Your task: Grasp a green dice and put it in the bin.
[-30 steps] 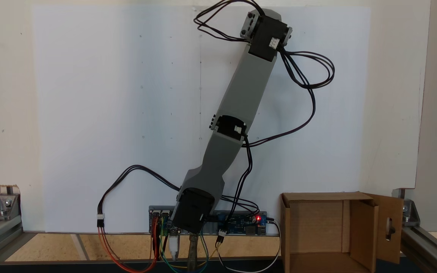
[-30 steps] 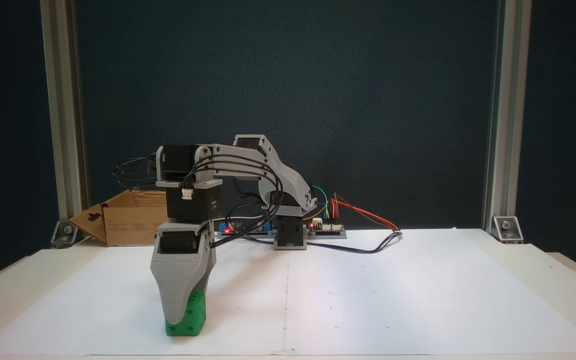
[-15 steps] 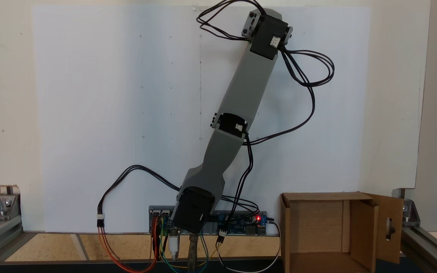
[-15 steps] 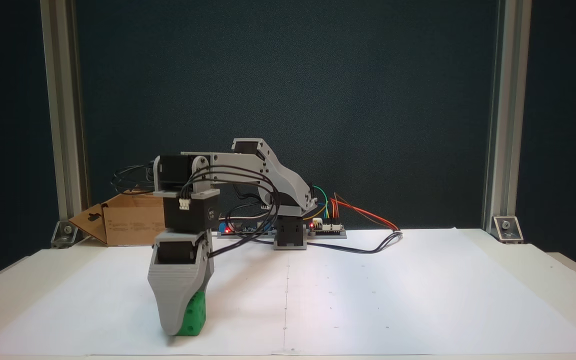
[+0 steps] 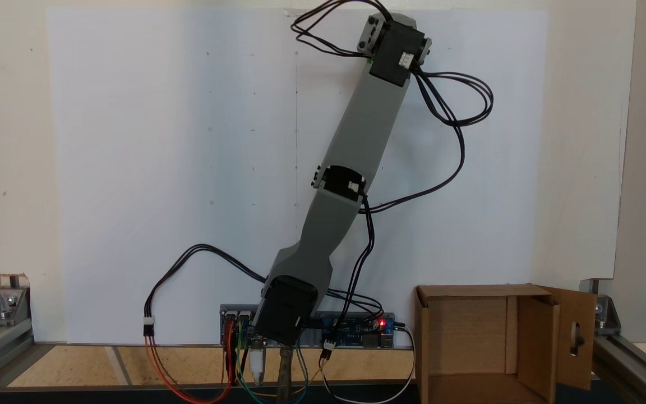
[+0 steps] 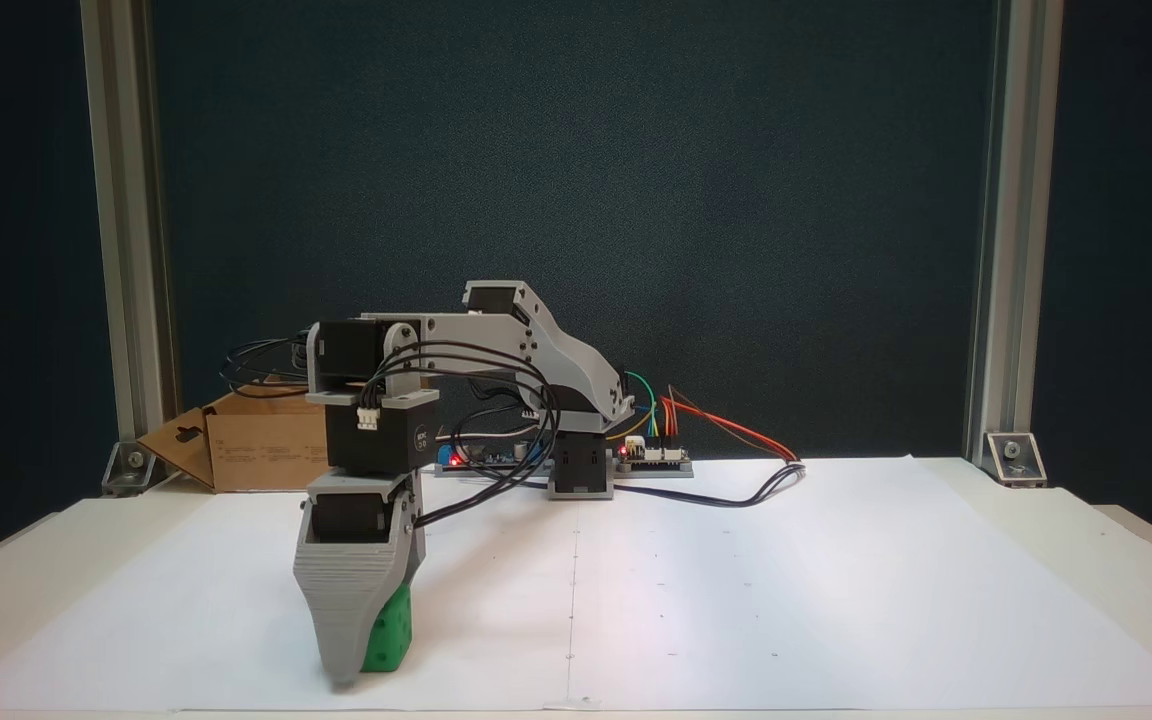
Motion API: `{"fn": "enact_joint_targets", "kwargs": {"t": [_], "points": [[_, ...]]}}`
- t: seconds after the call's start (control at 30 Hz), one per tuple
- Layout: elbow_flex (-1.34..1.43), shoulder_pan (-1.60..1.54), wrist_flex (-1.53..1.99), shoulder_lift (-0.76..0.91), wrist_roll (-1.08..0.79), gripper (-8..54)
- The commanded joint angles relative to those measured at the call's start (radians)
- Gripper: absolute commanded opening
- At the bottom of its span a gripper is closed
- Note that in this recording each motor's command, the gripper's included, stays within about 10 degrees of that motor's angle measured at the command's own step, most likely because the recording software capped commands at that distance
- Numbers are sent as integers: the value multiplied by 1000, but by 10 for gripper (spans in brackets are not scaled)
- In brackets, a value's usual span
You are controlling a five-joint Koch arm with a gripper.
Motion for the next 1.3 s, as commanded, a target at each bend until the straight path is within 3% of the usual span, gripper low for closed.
{"fn": "enact_joint_targets", "kwargs": {"t": [0.0,0.6,0.7,0.83,1.1,1.27], "points": [[-64,2,-9,15,-52,325],[-64,2,-14,9,-52,299],[-64,2,-14,6,-52,243],[-64,9,-14,6,-52,115],[-60,9,-2,18,-35,115],[160,-11,14,225,-20,115]]}}
